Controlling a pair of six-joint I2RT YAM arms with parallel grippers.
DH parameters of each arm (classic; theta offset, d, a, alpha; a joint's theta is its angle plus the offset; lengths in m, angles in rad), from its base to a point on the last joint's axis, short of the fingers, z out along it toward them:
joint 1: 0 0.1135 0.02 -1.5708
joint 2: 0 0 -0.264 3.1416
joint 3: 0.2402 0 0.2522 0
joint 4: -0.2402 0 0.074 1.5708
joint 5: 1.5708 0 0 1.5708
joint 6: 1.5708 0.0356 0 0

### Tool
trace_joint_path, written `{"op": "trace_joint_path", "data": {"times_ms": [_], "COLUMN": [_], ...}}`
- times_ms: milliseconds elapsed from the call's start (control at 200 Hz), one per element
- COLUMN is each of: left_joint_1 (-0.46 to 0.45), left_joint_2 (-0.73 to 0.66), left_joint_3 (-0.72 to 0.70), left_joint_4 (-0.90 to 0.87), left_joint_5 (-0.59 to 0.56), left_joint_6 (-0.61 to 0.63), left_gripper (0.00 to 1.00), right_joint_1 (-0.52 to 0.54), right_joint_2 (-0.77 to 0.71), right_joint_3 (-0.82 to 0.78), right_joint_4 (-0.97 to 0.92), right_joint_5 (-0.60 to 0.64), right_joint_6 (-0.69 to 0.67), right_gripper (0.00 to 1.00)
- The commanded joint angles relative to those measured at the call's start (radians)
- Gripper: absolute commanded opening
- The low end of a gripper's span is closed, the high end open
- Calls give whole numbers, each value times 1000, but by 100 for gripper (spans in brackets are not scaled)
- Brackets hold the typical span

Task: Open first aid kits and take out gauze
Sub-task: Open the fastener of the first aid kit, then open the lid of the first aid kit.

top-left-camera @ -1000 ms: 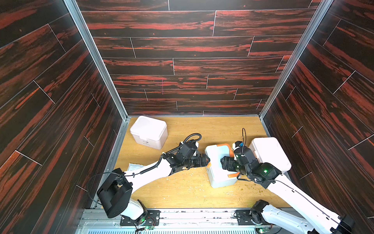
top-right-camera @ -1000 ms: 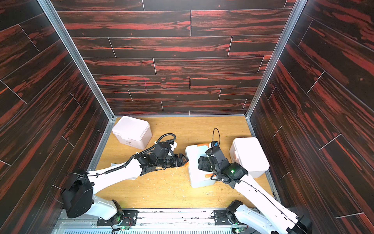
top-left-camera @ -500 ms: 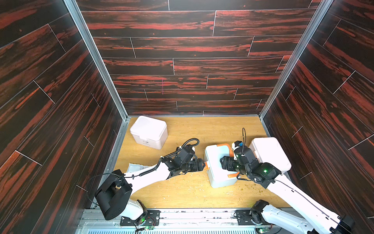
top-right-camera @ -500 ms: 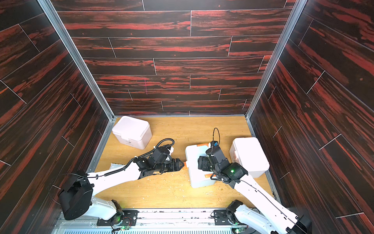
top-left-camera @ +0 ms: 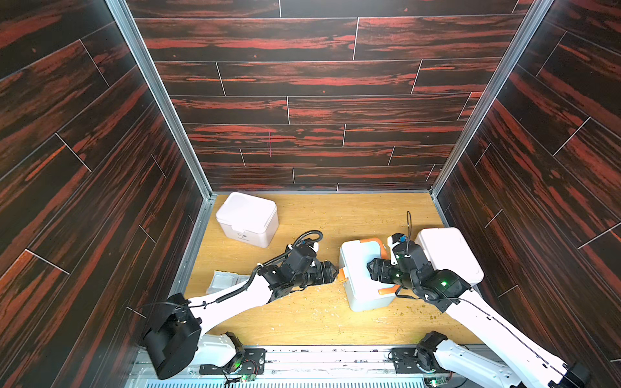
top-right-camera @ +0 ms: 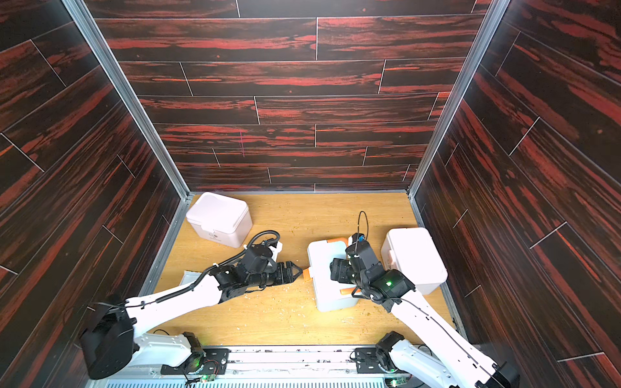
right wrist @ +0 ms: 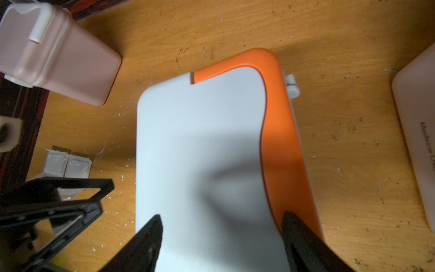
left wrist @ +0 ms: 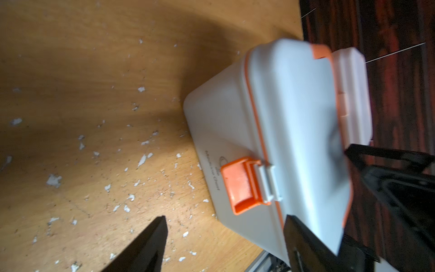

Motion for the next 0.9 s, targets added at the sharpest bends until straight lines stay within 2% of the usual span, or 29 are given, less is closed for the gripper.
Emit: {"op": "trace_joint_path", "data": {"times_ms": [0,60,215,365,536,891], "left_joint_1": [5,4,5,5,7,18], "left_joint_2": [-34,-26,22,83,122,117], "left_joint_3": [-18,-19,9,34,38,20], "left_joint_4": [116,180,252,277,306,315], "left_joint_5": [60,96,149,175,193,198], "left_joint_6": [-59,-86,-117,-129,-143,-162], "left_gripper": [83,83,83,83,83,83], "right_joint_1": [-51,-101,-240,-255,-254,-254], "right_joint_2": [-45,-57,-42,-11,-3,15], "right_joint_3": [-1,-19,-83,-121,-135,-150], "right_joint_4": [-24,-4,75,143,157,187], "right_joint_5": [-36,-74,-274,-411,-433,-480], "right_joint_6": [-12,-21,-44,-42,-40,-29], "right_gripper": [80,77,70,66,63,62]}}
